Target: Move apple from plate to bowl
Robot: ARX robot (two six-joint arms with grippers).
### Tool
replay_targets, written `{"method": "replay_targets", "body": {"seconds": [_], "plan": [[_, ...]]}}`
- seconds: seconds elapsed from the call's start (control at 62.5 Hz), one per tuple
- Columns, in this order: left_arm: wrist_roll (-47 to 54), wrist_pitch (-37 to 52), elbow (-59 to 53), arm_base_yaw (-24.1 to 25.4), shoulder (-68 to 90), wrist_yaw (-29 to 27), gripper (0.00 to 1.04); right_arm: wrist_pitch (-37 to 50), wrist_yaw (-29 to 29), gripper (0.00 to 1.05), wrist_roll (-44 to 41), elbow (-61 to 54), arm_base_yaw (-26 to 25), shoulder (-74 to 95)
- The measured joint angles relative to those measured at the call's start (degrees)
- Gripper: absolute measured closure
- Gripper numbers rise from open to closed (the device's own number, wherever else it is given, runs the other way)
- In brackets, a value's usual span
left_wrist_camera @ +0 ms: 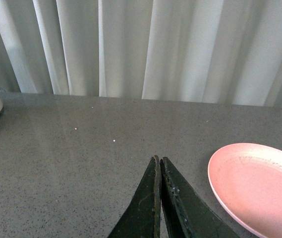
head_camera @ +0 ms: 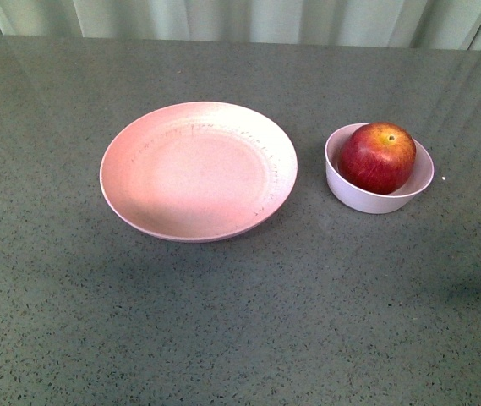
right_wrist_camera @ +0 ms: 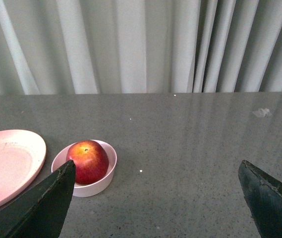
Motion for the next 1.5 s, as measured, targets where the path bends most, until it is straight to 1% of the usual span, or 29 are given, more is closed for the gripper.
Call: {"method": "replay_targets", "body": {"seconds": [0.352,0.8,0.912,1.12,1.184,1.328,1.36,1.504], "plan": [[0.00,-8.70,0.00,0.00,-8.94,0.00,1.03,0.00,0.00,0.09,0.00,0.00,0.00,0.00],[-0.02,-15.61,0.00,0.00,-15.89,0.00,1.03,0.00,0.00,0.09,0.00,0.00,0.00,0.00],[0.00,-24.96,0.00,0.00,-23.52,0.00,1.03,0.00,0.00,0.09,0.00,0.00,0.00,0.00],[-0.02,-25.73,0.00,0.04,-25.05,0.00,1.03,0.00,-0.02,0.09,-0.02,0.00,0.00,0.00],[-0.02,-25.73,0.00,0.04,-25.05,0.00,0.91,0.00,0.00,0.09,0.00,0.00,0.00,0.00],[-0.02,-25.73,0.00,0.04,-25.05,0.00,0.68,0.00,0.00,0.09,0.00,0.00,0.00,0.00],[-0.02,-25.73,0.00,0.04,-25.05,0.00,0.61,0.00,0.00,0.09,0.00,0.00,0.00,0.00],[-0.02,-25.73,0.00,0.04,-25.05,0.00,0.38,0.00,0.00,0.09,0.00,0.00,0.00,0.00]]}}
